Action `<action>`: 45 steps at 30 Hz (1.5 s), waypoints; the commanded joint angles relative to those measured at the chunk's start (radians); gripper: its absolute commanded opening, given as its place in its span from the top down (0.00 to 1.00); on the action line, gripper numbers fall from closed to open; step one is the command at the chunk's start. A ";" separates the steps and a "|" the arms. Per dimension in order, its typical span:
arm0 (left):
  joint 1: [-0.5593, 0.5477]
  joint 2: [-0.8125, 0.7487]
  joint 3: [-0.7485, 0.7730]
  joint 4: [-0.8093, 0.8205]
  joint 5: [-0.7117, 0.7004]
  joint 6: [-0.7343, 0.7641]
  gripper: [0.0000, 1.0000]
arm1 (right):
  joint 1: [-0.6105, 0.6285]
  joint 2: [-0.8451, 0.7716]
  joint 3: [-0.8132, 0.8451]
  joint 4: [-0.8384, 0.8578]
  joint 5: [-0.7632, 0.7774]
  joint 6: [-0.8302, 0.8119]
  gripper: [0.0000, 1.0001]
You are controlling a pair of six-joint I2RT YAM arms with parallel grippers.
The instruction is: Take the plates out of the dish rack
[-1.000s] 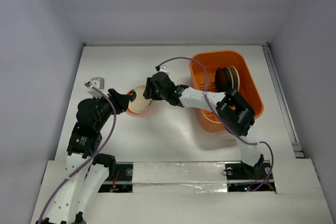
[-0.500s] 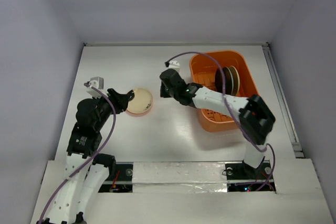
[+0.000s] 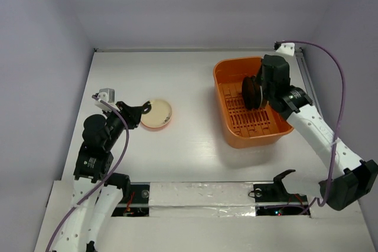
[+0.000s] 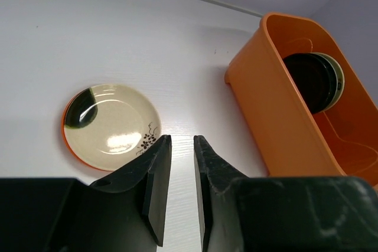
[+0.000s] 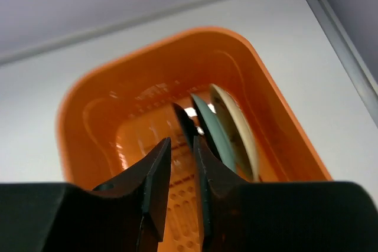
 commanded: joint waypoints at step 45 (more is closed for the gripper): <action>0.007 -0.016 -0.014 0.067 0.030 -0.001 0.61 | -0.075 0.223 0.145 -0.197 -0.091 -0.169 0.97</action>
